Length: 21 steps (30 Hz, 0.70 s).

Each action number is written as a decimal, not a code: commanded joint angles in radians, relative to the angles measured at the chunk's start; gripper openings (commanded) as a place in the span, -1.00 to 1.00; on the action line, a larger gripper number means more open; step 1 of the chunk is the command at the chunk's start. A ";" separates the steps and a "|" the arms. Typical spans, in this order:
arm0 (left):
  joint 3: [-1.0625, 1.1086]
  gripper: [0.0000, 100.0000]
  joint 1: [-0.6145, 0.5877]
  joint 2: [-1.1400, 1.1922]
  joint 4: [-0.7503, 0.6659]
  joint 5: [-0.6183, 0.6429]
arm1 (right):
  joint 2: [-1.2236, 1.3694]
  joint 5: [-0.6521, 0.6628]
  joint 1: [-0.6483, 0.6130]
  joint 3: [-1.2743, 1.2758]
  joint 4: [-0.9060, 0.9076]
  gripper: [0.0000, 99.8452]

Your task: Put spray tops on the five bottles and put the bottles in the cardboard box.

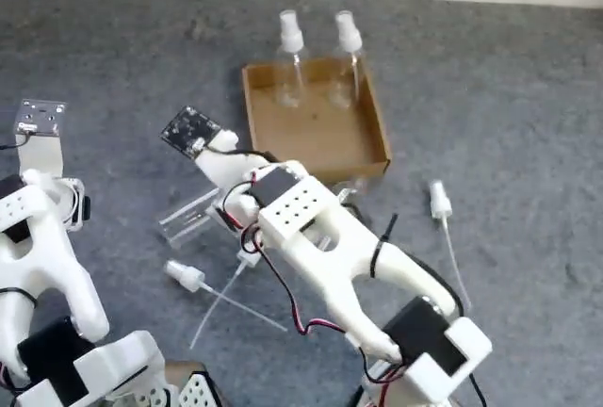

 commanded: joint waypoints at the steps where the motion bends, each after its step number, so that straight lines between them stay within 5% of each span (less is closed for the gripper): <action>1: -0.007 -0.71 -0.008 -0.002 -0.015 -0.009 | 0.019 0.008 -0.007 -0.012 -0.051 -0.36; 10: -0.007 -0.71 -0.008 -0.001 -0.015 -0.009 | -0.001 0.008 0.007 -0.013 -0.045 -0.89; 21: -0.013 -0.71 -0.001 -0.008 -0.009 -0.005 | -0.314 0.012 0.120 -0.124 0.398 -0.96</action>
